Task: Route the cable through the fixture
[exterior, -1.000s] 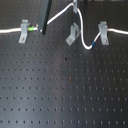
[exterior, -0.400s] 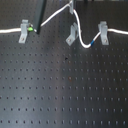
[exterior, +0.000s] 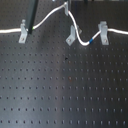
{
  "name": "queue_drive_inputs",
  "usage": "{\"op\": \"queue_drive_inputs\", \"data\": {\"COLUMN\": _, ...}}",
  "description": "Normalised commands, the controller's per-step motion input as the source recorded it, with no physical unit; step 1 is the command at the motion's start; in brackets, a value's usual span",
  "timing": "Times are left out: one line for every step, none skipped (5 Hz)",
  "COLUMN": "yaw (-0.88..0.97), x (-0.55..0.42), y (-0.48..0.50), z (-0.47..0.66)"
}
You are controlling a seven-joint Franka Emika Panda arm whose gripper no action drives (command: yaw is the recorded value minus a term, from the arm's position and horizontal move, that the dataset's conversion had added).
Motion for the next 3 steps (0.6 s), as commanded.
{"op": "queue_drive_inputs", "data": {"yaw": -0.10, "x": 0.024, "y": -0.026, "z": 0.09}}
{"op": "queue_drive_inputs", "data": {"yaw": 0.00, "x": -0.008, "y": -0.007, "z": 0.00}}
{"op": "queue_drive_inputs", "data": {"yaw": -0.31, "x": -0.485, "y": -0.123, "z": 0.37}}
